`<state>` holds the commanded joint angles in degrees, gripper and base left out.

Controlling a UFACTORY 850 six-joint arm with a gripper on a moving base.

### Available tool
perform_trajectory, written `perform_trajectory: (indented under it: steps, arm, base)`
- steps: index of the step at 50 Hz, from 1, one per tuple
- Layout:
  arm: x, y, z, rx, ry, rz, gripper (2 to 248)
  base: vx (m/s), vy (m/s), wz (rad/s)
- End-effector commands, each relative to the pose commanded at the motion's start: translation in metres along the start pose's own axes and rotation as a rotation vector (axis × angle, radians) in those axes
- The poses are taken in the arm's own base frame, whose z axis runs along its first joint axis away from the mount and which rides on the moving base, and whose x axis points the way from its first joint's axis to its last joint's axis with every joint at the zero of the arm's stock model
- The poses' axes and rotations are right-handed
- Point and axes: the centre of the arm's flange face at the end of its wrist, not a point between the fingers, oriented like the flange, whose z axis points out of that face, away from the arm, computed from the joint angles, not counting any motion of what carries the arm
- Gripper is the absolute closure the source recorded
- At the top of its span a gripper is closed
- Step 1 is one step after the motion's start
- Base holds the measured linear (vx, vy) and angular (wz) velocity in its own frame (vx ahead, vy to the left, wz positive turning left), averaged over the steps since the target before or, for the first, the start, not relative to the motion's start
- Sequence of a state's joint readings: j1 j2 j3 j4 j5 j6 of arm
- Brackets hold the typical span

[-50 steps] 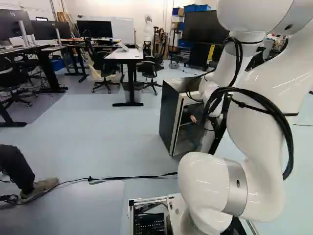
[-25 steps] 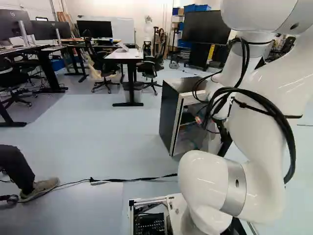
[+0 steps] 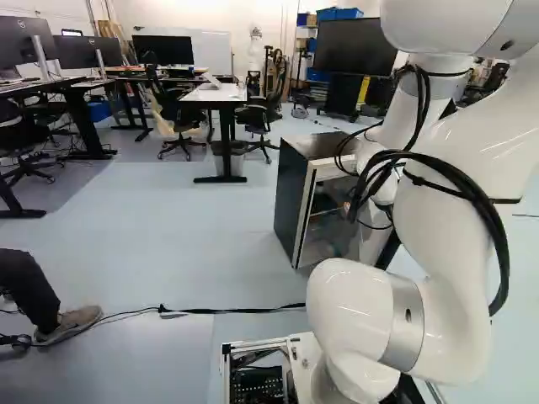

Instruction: Open the fridge door

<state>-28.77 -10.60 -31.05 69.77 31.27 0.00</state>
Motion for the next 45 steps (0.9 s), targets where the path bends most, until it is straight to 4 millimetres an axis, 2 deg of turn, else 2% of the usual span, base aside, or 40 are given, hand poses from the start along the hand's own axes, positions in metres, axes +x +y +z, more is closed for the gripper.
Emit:
perform_trajectory:
  steps: [12,24,45]
  arm:
    - [0.012,0.000,0.002,-0.021,0.105,0.032,3]
    - [0.030,-0.005,0.015,-0.053,0.187,0.079,3]
    - [0.052,-0.034,0.046,-0.063,0.217,0.124,3]
  base:
    - [0.000,0.000,0.000]
    - [0.000,0.000,0.000]
    - [0.000,0.000,0.000]
